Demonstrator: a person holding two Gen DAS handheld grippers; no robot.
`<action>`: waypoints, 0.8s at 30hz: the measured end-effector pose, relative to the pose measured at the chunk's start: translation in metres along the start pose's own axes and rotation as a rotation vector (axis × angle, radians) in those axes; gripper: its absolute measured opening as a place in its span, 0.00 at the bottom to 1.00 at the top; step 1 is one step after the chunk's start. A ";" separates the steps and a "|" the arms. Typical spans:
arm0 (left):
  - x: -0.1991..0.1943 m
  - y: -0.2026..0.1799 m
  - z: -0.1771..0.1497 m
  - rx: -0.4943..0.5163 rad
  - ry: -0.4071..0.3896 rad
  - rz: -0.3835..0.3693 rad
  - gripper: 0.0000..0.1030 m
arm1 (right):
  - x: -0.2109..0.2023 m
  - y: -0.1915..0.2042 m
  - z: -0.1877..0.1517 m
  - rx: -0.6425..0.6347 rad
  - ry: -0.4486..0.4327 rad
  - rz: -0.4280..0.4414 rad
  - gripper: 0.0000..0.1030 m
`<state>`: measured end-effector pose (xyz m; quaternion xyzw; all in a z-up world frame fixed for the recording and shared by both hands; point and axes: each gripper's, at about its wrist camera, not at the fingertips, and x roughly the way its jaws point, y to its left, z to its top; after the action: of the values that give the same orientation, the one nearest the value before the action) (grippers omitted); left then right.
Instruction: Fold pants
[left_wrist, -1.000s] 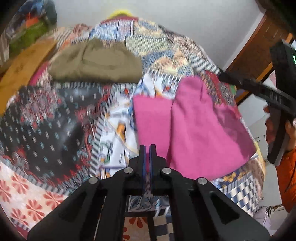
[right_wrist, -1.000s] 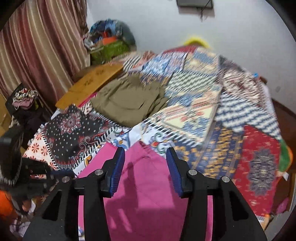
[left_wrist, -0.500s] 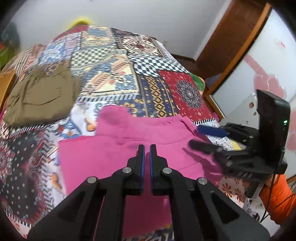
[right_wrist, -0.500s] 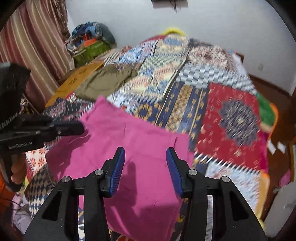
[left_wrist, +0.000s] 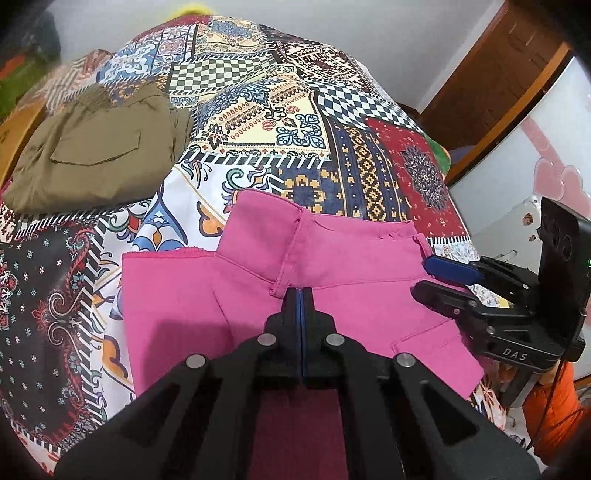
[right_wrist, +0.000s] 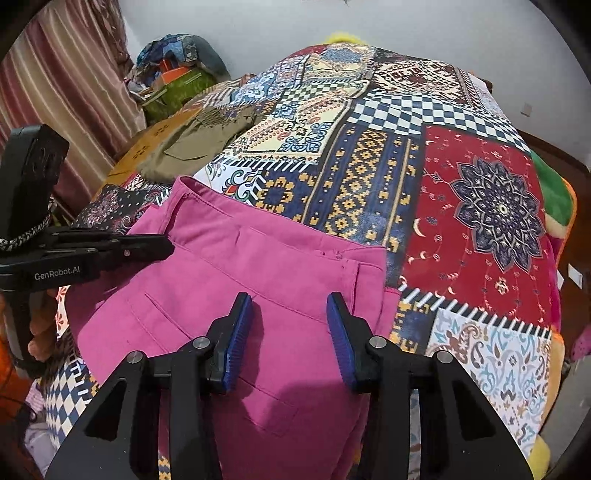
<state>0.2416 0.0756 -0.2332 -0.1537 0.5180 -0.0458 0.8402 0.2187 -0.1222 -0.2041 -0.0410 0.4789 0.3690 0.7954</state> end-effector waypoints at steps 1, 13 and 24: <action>-0.004 -0.001 0.000 0.007 0.000 -0.004 0.03 | -0.005 0.000 0.000 0.002 -0.004 0.000 0.39; -0.081 0.028 -0.032 -0.023 -0.104 0.101 0.86 | -0.064 -0.028 -0.025 0.139 -0.088 -0.072 0.65; -0.037 0.034 -0.055 -0.091 0.005 0.065 0.88 | -0.034 -0.022 -0.042 0.203 -0.018 -0.018 0.66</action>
<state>0.1729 0.1048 -0.2343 -0.1748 0.5262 0.0047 0.8322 0.1927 -0.1744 -0.2059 0.0390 0.5061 0.3120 0.8031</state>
